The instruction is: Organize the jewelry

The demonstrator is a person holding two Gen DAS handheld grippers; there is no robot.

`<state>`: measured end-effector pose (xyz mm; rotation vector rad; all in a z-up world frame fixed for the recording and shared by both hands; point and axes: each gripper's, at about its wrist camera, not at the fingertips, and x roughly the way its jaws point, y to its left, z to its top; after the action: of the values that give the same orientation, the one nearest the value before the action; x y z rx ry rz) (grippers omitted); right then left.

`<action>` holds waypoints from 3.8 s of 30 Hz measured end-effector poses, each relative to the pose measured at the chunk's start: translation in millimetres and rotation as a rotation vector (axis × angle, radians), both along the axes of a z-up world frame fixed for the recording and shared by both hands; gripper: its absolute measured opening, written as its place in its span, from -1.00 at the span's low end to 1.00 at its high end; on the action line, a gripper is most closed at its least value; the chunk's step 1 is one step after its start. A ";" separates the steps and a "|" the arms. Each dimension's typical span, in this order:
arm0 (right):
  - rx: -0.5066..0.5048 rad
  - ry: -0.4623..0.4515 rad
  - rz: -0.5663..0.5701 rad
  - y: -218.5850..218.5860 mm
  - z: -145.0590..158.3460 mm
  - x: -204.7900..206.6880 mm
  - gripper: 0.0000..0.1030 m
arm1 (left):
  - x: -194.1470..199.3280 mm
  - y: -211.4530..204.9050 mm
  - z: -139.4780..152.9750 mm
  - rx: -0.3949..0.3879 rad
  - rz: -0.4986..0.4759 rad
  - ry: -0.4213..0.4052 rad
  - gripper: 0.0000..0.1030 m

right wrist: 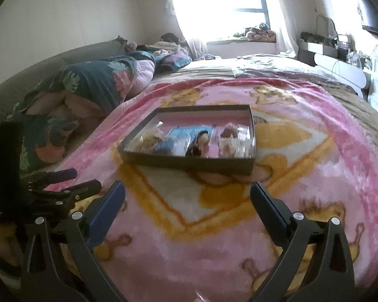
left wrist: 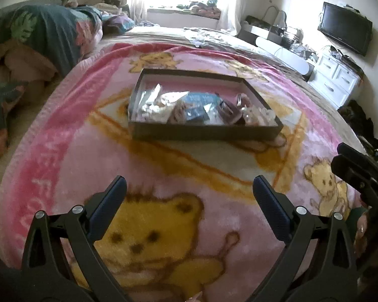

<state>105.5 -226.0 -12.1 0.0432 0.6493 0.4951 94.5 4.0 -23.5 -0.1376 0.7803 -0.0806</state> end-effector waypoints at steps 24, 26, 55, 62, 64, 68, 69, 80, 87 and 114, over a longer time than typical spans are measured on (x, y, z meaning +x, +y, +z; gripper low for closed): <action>-0.018 0.008 -0.018 -4.8 -5.7 -5.6 0.92 | -10.7 -7.1 0.6 0.022 -0.001 -0.022 0.82; -0.017 0.008 -0.019 -5.0 -5.9 -5.6 0.92 | -11.6 -7.1 0.9 0.024 0.001 -0.023 0.82; -0.016 0.007 -0.015 -4.7 -6.4 -6.8 0.92 | -12.8 -6.8 6.0 0.039 0.009 -0.025 0.82; -0.016 0.006 -0.014 -4.7 -7.1 -8.0 0.92 | -13.8 -6.6 7.0 0.038 0.011 -0.027 0.82; -0.017 0.007 -0.015 -4.2 -7.3 -7.6 0.92 | -13.5 -6.5 7.1 0.040 0.012 -0.029 0.82; -0.016 0.008 -0.016 -4.4 -7.3 -8.1 0.92 | -11.0 -2.8 7.8 0.043 0.016 -0.030 0.82; -0.017 0.006 -0.016 -4.3 -7.1 -7.7 0.92 | -10.7 -1.4 8.0 0.042 0.016 -0.029 0.82; -0.018 0.006 -0.016 -4.4 -7.1 -7.6 0.92 | -11.4 -3.7 7.9 0.043 0.016 -0.029 0.82; -0.017 0.006 -0.014 -4.4 -7.1 -7.6 0.92 | -11.5 -3.9 8.0 0.044 0.015 -0.030 0.82; -0.030 0.002 -0.025 -12.2 -9.4 -7.0 0.92 | -7.6 -1.4 5.2 0.095 0.041 -0.005 0.82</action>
<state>98.5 -238.2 -21.6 0.0229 0.6572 0.4612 87.0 2.5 -18.3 -0.0632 0.7744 -0.0049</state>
